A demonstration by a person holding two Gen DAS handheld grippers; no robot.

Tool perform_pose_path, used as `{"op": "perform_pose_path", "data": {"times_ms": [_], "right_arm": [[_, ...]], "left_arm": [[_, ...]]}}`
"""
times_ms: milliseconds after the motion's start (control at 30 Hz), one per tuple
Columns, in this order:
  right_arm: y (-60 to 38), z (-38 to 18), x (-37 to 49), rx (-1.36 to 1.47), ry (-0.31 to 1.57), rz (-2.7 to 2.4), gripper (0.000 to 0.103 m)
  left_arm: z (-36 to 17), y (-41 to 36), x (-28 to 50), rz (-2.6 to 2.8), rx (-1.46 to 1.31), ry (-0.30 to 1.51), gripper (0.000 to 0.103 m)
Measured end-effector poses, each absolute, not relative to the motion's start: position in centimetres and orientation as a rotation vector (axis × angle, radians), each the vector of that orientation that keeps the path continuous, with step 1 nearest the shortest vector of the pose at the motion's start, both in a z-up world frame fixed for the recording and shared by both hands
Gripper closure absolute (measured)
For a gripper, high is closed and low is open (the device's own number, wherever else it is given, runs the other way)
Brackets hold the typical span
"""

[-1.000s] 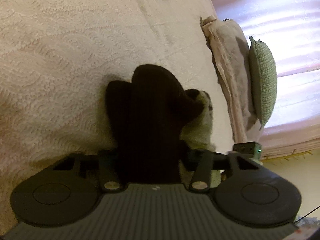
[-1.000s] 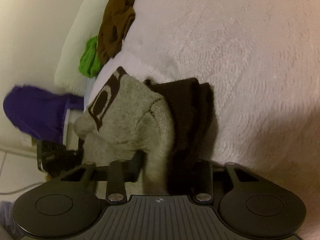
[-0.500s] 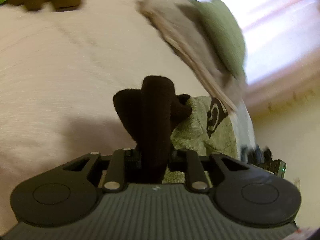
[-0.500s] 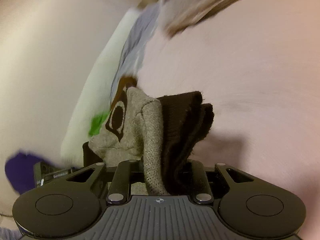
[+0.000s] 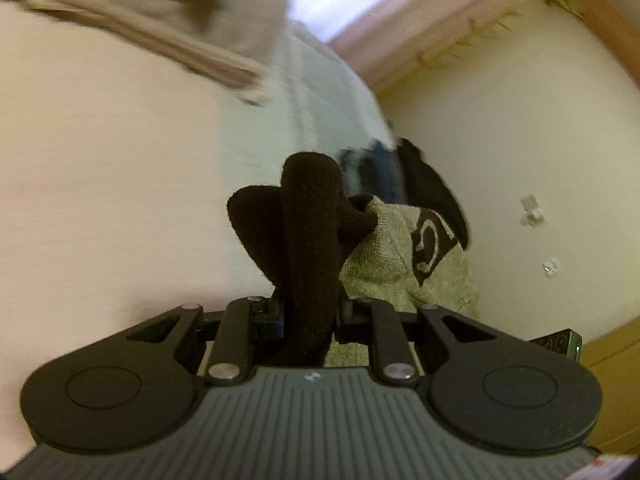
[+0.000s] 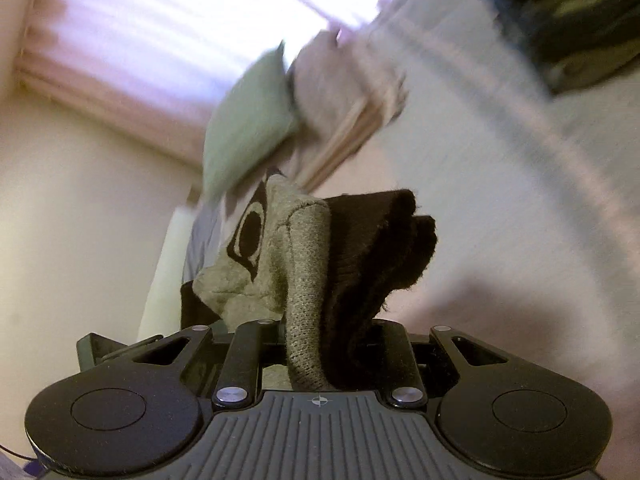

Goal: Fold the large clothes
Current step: 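Carry the folded sweater with both grippers to the clothes stack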

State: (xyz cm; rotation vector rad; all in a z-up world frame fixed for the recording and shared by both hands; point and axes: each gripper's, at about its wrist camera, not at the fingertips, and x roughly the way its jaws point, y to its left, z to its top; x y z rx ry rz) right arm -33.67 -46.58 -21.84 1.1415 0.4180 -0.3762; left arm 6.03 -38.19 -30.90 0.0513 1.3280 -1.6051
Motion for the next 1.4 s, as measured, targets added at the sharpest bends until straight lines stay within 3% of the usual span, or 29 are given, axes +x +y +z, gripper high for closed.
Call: {"op": "perform_pose_path", "data": {"times_ms": [300,567,767,967,1267,1333,1400], "right_arm": [[-66.8,-12.6,-43.4,1.039,0.367,-0.387,0.085],[-83.1,-8.4,-47.1,1.051,0.263,-0.438,0.085],[-92.4,-10.4,-49.4,1.167,0.255,-0.474,0.085],[-97.9,-15.5,-51.5,1.266,0.338,-0.513,0.085],[-99.4,-19.6,-50.5,1.122,0.340,-0.616,0.084],[-99.3,-20.1,-50.1,1.079,0.353,-0.653,0.080],[-98.6,-19.7,-49.8,1.039,0.367,-0.712,0.067]], "left_arm": [[-26.1,-54.9,-11.9,-1.706,-0.047,1.239,0.087],[-21.3,-70.7,-21.1,-1.796,-0.038,1.148,0.087],[-22.2,-79.5,-25.5,-1.784,0.030,1.173,0.087],[-27.5,-84.2,-27.0,-1.713,0.098,1.264,0.087],[-33.3,-87.9,-26.7,-1.681,0.042,1.286,0.087],[-34.2,-88.0,-26.7,-1.689,0.044,1.258,0.087],[-35.1,-88.1,-26.8,-1.676,0.067,1.247,0.082]]}}
